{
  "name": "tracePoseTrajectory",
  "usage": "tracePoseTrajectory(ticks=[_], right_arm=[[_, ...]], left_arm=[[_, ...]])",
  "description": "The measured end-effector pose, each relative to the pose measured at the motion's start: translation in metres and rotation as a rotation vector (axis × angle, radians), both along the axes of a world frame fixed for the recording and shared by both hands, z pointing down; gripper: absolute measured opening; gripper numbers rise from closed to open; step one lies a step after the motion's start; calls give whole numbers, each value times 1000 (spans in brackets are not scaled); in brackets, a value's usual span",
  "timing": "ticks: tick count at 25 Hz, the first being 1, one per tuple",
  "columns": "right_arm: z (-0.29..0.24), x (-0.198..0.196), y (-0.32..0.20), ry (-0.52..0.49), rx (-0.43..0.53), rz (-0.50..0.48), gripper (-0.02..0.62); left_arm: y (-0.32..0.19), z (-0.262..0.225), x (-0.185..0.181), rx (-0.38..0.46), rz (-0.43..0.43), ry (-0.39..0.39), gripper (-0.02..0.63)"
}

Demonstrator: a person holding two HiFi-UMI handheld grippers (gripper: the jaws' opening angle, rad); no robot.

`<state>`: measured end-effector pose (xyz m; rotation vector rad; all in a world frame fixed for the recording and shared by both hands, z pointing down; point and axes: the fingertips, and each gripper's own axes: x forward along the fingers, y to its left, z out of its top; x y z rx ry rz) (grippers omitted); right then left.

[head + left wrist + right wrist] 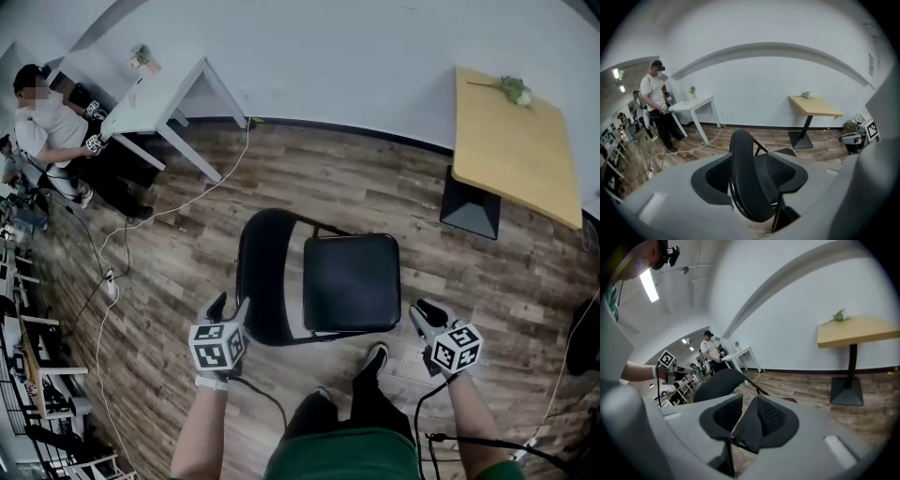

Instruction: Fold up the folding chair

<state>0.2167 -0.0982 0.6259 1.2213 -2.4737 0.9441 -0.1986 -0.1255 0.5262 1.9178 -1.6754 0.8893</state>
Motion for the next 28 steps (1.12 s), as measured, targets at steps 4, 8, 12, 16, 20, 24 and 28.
tracePoseTrajectory(ticks=[4,8,12,16,20,24,28], right_arm=[[61,7,-12,-67,-143,-3,137],[127,18,-25,-91,-263,22,204],[192,29,-30,-113,-358,42,247],[252,32,-35,-138,-452,21,265],[299,33,-45,-161,-495,-8,297],[344,26,-58,-201,-524,-21,372],[379,17,-70,-271,-551,-52,392]], left_arm=[[-11,34,-21,-122,-66,61,266],[-28,76,-32,-242,-53,64,303],[-36,117,-41,-346,-38,33,328],[-40,139,-36,-412,-36,58,341],[-39,155,-34,-452,-35,46,345],[-37,169,-36,-467,-42,36,345],[-41,178,-35,-428,-39,5,344]])
